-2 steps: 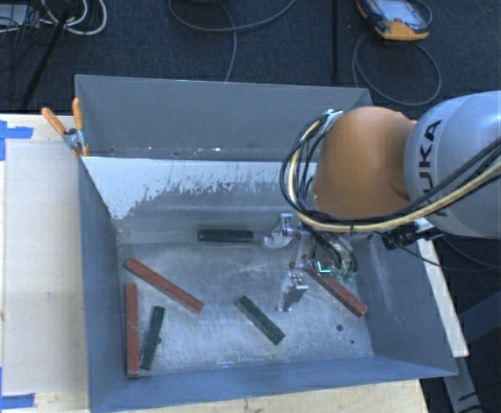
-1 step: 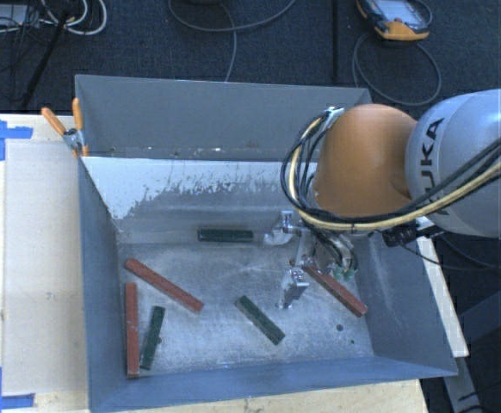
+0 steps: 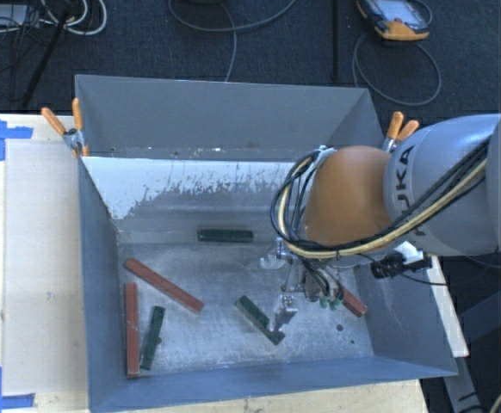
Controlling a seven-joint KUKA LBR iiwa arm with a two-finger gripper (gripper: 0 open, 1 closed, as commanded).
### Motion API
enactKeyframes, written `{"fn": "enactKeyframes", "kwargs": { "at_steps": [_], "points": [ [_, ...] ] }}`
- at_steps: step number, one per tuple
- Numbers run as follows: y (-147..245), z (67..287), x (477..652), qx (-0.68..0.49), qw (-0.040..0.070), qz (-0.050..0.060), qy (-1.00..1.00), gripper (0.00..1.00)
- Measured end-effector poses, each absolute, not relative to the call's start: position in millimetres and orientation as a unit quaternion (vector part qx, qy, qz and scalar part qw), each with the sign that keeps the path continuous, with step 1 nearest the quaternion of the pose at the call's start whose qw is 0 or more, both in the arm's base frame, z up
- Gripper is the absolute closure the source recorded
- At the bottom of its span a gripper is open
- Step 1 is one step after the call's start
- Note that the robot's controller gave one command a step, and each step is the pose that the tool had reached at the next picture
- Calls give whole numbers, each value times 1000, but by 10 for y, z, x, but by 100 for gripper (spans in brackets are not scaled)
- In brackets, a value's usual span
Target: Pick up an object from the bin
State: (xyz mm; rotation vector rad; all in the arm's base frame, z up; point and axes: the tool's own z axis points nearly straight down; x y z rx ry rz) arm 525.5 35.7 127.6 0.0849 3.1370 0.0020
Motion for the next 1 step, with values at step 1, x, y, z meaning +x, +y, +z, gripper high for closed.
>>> {"fn": "enactKeyframes", "kwargs": {
  "at_steps": [1],
  "points": [
    [327,899,5210,36,-3,0,999,0]
  ]
}}
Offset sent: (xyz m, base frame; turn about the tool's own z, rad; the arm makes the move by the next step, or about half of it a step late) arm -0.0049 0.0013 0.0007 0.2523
